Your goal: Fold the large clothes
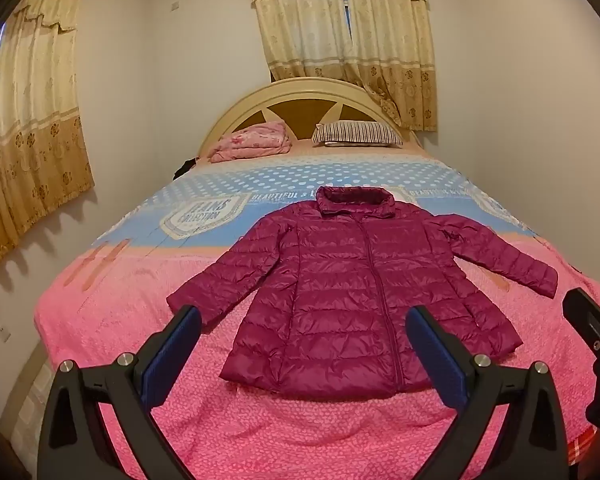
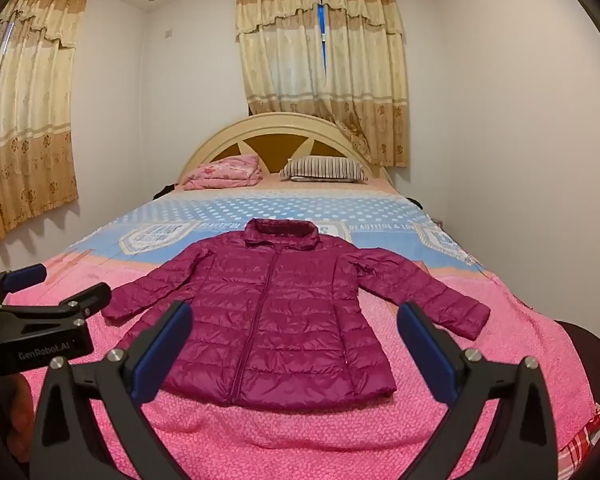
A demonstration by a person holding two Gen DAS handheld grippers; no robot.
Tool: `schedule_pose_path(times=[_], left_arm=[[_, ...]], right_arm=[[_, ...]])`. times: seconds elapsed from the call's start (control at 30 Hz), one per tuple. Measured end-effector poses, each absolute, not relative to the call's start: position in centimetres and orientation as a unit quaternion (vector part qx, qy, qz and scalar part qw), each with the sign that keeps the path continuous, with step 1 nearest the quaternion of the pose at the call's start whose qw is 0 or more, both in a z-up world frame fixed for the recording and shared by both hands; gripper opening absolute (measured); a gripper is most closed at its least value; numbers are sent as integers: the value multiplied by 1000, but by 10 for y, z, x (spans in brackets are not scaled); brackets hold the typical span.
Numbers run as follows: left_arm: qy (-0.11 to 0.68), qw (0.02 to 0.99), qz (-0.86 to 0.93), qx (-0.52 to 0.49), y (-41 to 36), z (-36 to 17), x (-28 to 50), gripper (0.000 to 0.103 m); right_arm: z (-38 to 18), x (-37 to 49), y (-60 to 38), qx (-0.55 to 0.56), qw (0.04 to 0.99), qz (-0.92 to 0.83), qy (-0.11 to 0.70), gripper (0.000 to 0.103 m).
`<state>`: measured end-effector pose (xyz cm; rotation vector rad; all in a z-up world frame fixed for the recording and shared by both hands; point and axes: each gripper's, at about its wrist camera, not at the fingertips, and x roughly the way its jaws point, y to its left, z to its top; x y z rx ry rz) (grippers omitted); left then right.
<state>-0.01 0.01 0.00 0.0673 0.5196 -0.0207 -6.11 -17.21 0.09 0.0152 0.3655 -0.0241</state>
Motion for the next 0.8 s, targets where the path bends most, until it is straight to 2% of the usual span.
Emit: schedule_pose_path(times=[0.8], left_arm=[[253,967,-4,31,4,-1,2,102]], right_arm=[[-2,-59,-170,10,982,-10,186,103]])
